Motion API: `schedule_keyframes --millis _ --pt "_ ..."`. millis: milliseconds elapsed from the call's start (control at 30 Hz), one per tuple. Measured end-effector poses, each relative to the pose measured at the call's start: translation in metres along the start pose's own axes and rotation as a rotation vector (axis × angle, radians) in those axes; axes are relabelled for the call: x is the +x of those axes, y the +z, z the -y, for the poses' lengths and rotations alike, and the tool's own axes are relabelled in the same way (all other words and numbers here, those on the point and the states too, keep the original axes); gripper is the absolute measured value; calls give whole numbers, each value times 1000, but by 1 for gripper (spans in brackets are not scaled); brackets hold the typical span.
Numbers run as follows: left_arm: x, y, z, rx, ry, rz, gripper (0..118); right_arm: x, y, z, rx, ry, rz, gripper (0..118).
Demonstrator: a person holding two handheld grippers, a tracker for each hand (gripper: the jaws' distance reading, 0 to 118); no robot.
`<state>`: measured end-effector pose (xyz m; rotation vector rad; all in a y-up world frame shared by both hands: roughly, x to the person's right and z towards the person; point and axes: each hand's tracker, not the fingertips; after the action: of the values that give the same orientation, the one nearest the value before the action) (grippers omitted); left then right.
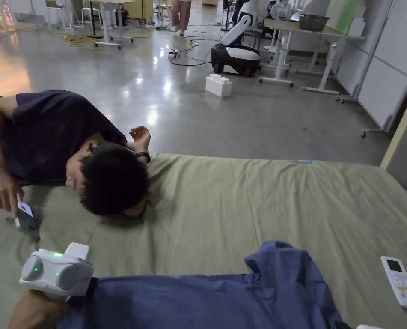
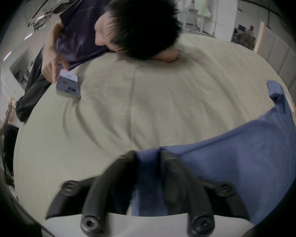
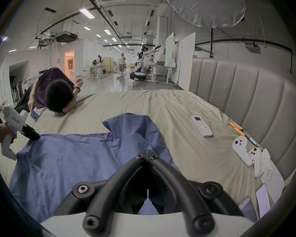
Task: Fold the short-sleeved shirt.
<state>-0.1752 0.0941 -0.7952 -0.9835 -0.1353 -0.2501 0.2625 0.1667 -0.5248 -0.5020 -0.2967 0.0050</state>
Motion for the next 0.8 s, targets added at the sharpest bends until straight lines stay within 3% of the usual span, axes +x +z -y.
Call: schedule_keyframes --millis 33,167,233,267,300,333,533,667,800 --pt "2 0 -1 -8 -27 -7 7 4 -11 -3 -32 -10 -14 0" --pt "2 26 0 63 25 -5 4 22 -68 -25 -181 13 -47 3" --pt "-5 42 0 113 64 2 4 34 -100 -37 -230 21 -55 22" --pt "-6 54 2 149 63 -7 4 38 -117 -43 -284 41 -49 48" --pt "-8 60 2 173 50 -34 4 42 -132 -48 -323 32 -45 62" --pt "-9 66 2 174 37 -29 4 45 -146 -54 -360 37 -41 65" --pt "-7 97 6 172 57 -20 4 47 -203 -62 -460 2 -117 64" --pt "-10 94 7 164 66 -20 4 39 -223 -53 -546 49 -118 64" --pt "-16 89 7 157 61 -28 4 38 -225 -52 -539 30 -112 61"
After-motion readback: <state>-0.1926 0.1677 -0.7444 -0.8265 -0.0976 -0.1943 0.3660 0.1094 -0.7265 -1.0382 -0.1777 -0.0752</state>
